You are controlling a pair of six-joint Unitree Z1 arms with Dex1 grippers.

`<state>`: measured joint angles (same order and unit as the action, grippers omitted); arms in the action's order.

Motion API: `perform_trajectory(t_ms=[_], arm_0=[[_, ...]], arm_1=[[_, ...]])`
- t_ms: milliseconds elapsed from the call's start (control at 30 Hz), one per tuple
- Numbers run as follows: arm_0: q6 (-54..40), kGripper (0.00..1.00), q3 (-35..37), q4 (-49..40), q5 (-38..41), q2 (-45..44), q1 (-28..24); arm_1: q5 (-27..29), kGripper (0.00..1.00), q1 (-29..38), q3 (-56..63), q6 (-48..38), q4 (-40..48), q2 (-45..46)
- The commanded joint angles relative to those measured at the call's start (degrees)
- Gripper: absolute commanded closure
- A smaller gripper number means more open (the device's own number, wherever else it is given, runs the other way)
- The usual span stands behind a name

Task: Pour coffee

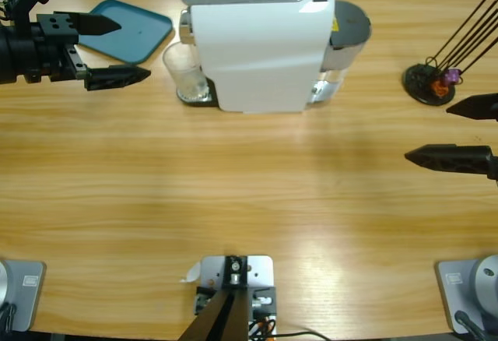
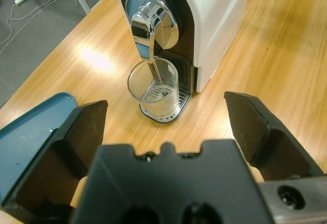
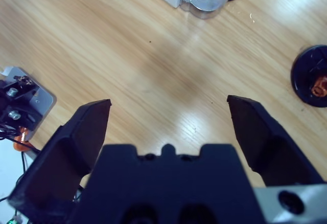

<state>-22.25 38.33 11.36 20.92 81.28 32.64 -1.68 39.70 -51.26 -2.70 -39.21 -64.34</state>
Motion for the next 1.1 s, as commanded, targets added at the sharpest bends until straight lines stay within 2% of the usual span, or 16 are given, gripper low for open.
perform_trajectory(t_ms=[33,1100], arm_0=[[1.8,0.000,-2.2,-0.3,-0.7,-1.1,0.7],[2.6,0.000,-2.3,-0.5,-0.7,0.8,0.2]], arm_1=[[-1.9,0.000,0.4,4.4,1.9,3.9,3.7],[-2.0,0.000,0.4,3.6,1.8,4.5,-1.7]])
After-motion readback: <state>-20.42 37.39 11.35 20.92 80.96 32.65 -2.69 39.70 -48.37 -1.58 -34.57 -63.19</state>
